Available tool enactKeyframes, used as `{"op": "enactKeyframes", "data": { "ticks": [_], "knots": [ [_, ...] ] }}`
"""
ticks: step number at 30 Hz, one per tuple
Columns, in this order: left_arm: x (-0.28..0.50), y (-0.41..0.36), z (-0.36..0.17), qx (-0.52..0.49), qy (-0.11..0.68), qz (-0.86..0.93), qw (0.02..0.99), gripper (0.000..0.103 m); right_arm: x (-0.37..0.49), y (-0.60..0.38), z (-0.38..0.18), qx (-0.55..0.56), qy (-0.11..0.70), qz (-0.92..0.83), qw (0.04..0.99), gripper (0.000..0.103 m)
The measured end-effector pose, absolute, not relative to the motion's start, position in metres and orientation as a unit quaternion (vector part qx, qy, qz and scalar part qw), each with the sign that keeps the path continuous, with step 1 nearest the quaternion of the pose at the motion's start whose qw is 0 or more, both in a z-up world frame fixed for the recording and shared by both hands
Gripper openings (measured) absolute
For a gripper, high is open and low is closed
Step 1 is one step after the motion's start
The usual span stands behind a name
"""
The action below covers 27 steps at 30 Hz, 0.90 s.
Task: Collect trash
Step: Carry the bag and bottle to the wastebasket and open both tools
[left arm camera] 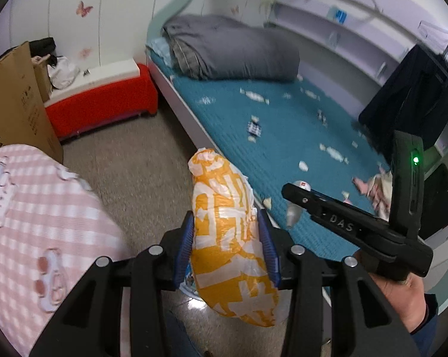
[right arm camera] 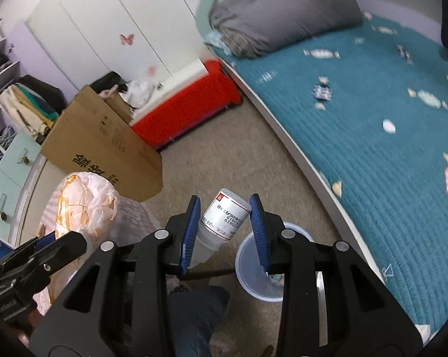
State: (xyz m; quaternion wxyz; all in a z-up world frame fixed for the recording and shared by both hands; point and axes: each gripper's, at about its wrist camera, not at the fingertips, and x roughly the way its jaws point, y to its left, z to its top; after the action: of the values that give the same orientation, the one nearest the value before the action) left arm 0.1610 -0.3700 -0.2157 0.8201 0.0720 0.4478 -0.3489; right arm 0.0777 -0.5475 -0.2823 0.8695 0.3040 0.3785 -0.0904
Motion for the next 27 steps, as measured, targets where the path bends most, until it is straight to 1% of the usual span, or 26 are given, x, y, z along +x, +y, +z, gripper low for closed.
{"op": "enactKeyframes", "data": {
  "ticks": [6, 11, 16, 19, 20, 21, 22, 23, 24, 26, 27],
  "knots": [
    [0.175, -0.403, -0.261, 0.101, 0.499, -0.334, 0.793, 0.042, 0.086, -0.562, -0.329, 0.331, 0.414, -0.095, 0.843, 0.034],
    [0.188, -0.416, -0.294, 0.109, 0.533, -0.318, 0.776, 0.042, 0.094, -0.568, -0.355, 0.343, 0.435, -0.095, 0.827, 0.034],
    [0.198, -0.422, -0.312, 0.109, 0.553, -0.308, 0.767, 0.042, 0.103, -0.57, -0.372, 0.349, 0.449, -0.09, 0.817, 0.034],
    [0.202, -0.423, -0.321, 0.101, 0.562, -0.307, 0.761, 0.046, 0.109, -0.571, -0.382, 0.353, 0.457, -0.084, 0.812, 0.034],
    [0.203, -0.424, -0.324, 0.101, 0.566, -0.308, 0.758, 0.052, 0.111, -0.571, -0.387, 0.354, 0.463, -0.081, 0.808, 0.035],
    [0.204, -0.425, -0.327, 0.101, 0.57, -0.309, 0.755, 0.059, 0.113, -0.571, -0.392, 0.356, 0.471, -0.081, 0.803, 0.04],
    [0.204, -0.425, -0.33, 0.101, 0.572, -0.308, 0.753, 0.063, 0.114, -0.572, -0.397, 0.36, 0.475, -0.083, 0.799, 0.059],
    [0.204, -0.425, -0.331, 0.103, 0.572, -0.304, 0.755, 0.071, 0.114, -0.574, -0.403, 0.368, 0.477, -0.084, 0.794, 0.067],
    [0.204, -0.423, -0.332, 0.106, 0.57, -0.297, 0.759, 0.078, 0.113, -0.575, -0.407, 0.373, 0.479, -0.086, 0.79, 0.072],
    [0.205, -0.42, -0.332, 0.106, 0.57, -0.289, 0.762, 0.084, 0.11, -0.576, -0.412, 0.38, 0.484, -0.095, 0.783, 0.078],
    [0.206, -0.42, -0.332, 0.104, 0.572, -0.286, 0.762, 0.085, 0.108, -0.577, -0.413, 0.381, 0.483, -0.1, 0.782, 0.086]
  ]
}}
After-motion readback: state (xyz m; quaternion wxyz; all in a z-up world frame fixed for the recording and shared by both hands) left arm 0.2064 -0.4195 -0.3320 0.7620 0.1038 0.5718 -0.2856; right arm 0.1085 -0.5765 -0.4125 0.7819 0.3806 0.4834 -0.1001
